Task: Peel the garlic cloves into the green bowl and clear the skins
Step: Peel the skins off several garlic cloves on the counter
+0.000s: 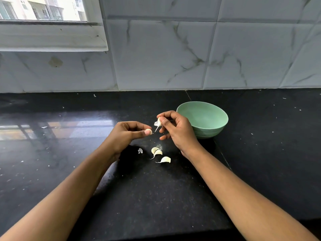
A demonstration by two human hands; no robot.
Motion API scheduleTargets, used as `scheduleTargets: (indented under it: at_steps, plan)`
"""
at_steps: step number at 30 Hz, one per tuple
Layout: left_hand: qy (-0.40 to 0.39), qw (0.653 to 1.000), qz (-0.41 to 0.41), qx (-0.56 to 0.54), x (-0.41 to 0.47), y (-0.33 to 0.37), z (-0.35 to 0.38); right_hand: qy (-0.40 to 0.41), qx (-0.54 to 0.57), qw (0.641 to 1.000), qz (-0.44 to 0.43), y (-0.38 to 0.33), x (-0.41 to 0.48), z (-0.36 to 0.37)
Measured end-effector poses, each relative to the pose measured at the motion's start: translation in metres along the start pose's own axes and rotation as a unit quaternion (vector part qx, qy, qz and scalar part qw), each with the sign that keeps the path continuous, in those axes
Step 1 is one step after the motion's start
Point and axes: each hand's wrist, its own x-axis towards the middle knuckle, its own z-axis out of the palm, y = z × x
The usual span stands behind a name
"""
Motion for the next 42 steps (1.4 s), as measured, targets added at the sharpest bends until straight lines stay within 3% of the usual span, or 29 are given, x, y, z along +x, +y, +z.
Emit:
scheduleTargets:
  at_steps: [4,6,11,14,16,19,21,23,37,42]
  plan:
    - [0.001,0.999,-0.005,0.034,0.003,-0.002,-0.005,-0.006,-0.002,1.0,0.002,0.0,-0.001,0.001]
    - [0.009,0.994,0.006,0.11,0.006,-0.008,-0.003,-0.012,-0.003,1.0,0.006,0.0,-0.001,0.002]
    - [-0.027,0.938,0.052,0.342,0.013,-0.021,0.006,-0.033,0.007,0.999,0.018,-0.001,-0.001,0.002]
    - [-0.037,0.922,0.055,0.382,0.016,-0.025,0.004,-0.046,0.026,0.998,0.028,0.001,-0.001,0.001]
    - [-0.017,0.933,0.072,0.352,0.016,-0.023,0.001,-0.05,0.044,0.997,0.032,0.001,-0.001,0.001]
    - [0.02,0.984,0.09,0.155,0.011,-0.01,-0.002,-0.055,0.056,0.996,0.037,0.0,-0.002,0.002]
    - [0.008,0.995,0.093,0.043,0.006,-0.005,-0.002,-0.059,0.061,0.996,0.035,-0.001,-0.003,0.002]
    - [-0.007,0.995,0.096,0.0,0.002,-0.004,0.001,-0.059,0.065,0.996,0.033,-0.002,-0.004,0.002]
    - [0.009,0.995,0.054,-0.087,0.001,-0.008,0.01,-0.104,0.092,0.989,0.041,-0.012,-0.008,-0.003]
    - [0.01,0.994,0.092,-0.06,-0.002,-0.007,0.01,-0.114,0.099,0.987,0.05,-0.015,-0.008,-0.006]
